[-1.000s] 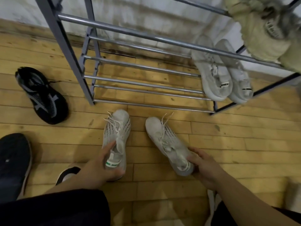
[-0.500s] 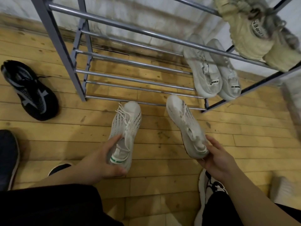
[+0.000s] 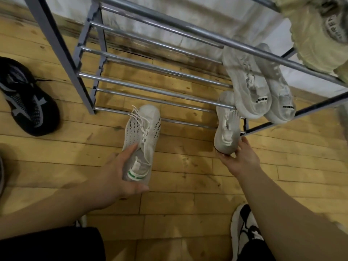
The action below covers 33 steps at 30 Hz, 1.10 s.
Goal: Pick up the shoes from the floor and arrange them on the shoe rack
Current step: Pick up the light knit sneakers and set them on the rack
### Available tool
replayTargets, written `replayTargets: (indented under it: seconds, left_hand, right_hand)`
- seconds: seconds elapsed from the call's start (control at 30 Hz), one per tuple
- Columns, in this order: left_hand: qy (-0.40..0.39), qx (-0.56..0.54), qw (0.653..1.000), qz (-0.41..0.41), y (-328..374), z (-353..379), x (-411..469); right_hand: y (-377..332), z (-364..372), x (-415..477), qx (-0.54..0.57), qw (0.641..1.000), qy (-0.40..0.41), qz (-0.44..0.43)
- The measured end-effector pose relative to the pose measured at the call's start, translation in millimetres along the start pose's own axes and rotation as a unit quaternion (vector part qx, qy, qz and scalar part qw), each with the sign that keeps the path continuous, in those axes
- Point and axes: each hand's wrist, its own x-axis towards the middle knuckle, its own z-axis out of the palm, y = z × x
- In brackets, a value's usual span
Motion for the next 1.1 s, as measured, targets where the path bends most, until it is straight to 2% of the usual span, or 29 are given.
replayTargets:
  seconds: [0.07, 0.17, 0.27, 0.5, 0.6, 0.77, 0.83, 0.87, 0.93, 1.0, 1.1]
  left_hand:
    - [0.008, -0.018, 1.0, -0.009, -2.5, 2.2, 1.5]
    - [0.007, -0.036, 0.999, -0.007, -4.7, 4.2, 5.8]
    - [0.011, -0.037, 0.999, -0.006, -6.9, 4.6, 7.1]
    - [0.015, -0.056, 0.998, -0.01, -0.9, 2.4, 7.7]
    - [0.015, -0.047, 0.999, -0.008, -0.6, 4.6, 8.4]
    - [0.015, -0.056, 0.998, -0.016, 3.0, 6.0, 5.9]
    - [0.016, -0.058, 0.998, -0.016, 4.6, 5.6, 5.4]
    - [0.018, -0.059, 0.998, -0.018, 5.1, 5.6, 5.0]
    - [0.02, -0.055, 0.998, -0.021, 7.0, 4.3, 3.5]
    - [0.019, -0.053, 0.998, -0.023, 6.9, 3.0, 2.9]
    - [0.019, -0.057, 0.998, -0.034, 6.5, 2.0, 2.9]
  right_hand:
    - [3.8, -7.4, -3.3, -0.049, 0.998, -0.029, -0.002]
    - [15.1, -15.7, -2.7, -0.039, 0.998, -0.043, -0.013]
    - [24.9, -14.7, 2.5, -0.096, 0.993, -0.039, -0.053]
    - [26.8, -5.0, 30.1, -0.164, 0.978, 0.031, -0.126]
    - [22.5, -6.9, 43.5, -0.256, 0.944, 0.093, -0.187]
    - [19.9, -9.8, 49.0, -0.307, 0.913, 0.147, -0.223]
    - [23.3, -11.6, 48.5, -0.357, 0.889, 0.142, -0.248]
    - [24.4, -13.5, 49.8, -0.398, 0.866, 0.126, -0.274]
    - [21.4, -16.3, 55.5, -0.498, 0.8, 0.1, -0.318]
    - [11.8, -15.2, 63.6, -0.577, 0.743, 0.104, -0.323]
    - [1.0, -9.2, 65.9, -0.606, 0.73, 0.063, -0.31]
